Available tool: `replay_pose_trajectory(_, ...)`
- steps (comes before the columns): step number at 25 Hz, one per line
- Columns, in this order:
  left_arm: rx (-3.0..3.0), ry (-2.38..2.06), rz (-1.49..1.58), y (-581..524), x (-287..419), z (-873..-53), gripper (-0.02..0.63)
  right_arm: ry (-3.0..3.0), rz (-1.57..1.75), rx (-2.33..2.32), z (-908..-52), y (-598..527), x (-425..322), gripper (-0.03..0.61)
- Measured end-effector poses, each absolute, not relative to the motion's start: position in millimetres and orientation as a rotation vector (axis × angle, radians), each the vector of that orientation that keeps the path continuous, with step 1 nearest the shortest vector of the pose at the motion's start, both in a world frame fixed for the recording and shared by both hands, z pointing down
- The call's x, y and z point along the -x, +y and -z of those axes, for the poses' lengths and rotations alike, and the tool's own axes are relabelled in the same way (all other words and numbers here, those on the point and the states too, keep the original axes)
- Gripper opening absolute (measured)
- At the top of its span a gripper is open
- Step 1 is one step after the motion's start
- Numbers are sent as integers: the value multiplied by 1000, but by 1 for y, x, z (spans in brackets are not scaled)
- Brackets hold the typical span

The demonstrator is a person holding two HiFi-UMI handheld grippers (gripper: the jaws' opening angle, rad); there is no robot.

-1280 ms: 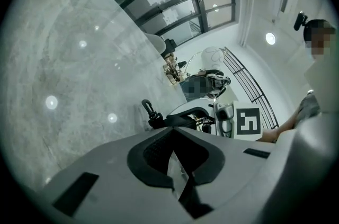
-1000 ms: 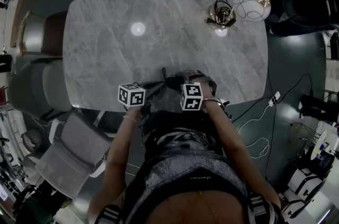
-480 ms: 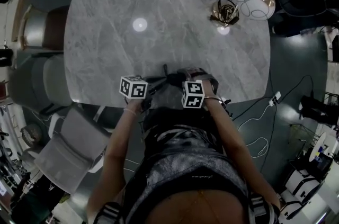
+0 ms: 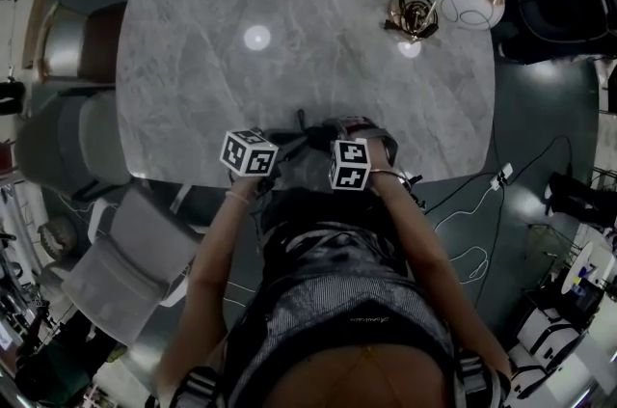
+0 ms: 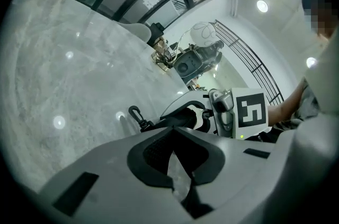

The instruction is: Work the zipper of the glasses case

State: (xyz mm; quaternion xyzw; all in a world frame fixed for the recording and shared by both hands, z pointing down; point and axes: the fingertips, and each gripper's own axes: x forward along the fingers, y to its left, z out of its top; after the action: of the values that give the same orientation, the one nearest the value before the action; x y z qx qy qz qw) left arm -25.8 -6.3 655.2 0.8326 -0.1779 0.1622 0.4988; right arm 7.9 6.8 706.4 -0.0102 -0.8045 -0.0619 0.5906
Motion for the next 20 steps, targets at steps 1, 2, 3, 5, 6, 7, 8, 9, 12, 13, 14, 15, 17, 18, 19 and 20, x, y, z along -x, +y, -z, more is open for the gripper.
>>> replay_pose_trajectory(1,-2023,-429,-413,-6,24,-655,5,-1866,151,24,-707,6,-9,308)
replay_pose_trajectory(2,-2031,-427,-433,-5,23,-654,5,-1858,157,24,-709,6,-10,308)
replay_pose_trajectory(3,-2041,-426,-457,-4,22,-653,5,-1852,157,25,-710,6,-11,307)
replay_pose_trajectory(5,-2066,-425,-504,-2,19,-651,5,-1852,147,28,-710,9,-8,305)
replay_pose_trajectory(6,-2074,-426,-519,-2,19,-650,5,-1854,143,27,-709,10,-7,304)
replay_pose_trajectory(7,-2078,-427,-526,-1,18,-649,5,-1854,142,25,-709,10,-6,304)
replay_pose_trajectory(8,-2081,-428,-528,-1,17,-647,5,-1855,140,25,-708,10,-5,304)
replay_pose_trajectory(9,-2085,-429,-527,0,15,-644,5,-1856,136,27,-706,11,-4,302)
replay_pose_trajectory(12,-2105,-412,-512,1,-6,-635,5,-1861,127,28,-704,11,-3,302)
replay_pose_trajectory(13,-2114,-416,-518,0,-13,-634,5,-1865,126,27,-704,11,-3,302)
replay_pose_trajectory(14,-2116,-431,-527,-1,-16,-635,5,-1870,124,27,-705,11,-3,304)
replay_pose_trajectory(15,-2106,-448,-526,-2,-16,-636,5,-1874,121,29,-705,11,-2,304)
replay_pose_trajectory(17,-2066,-464,-482,-2,-14,-637,5,-1889,118,32,-704,12,-1,304)
replay_pose_trajectory(18,-2053,-464,-463,-1,-13,-637,5,-1896,124,32,-705,13,-2,304)
replay_pose_trajectory(19,-2050,-465,-456,0,-13,-638,5,-1902,134,30,-707,13,-3,304)
replay_pose_trajectory(20,-2054,-468,-462,1,-13,-639,5,-1907,145,26,-709,13,-5,304)
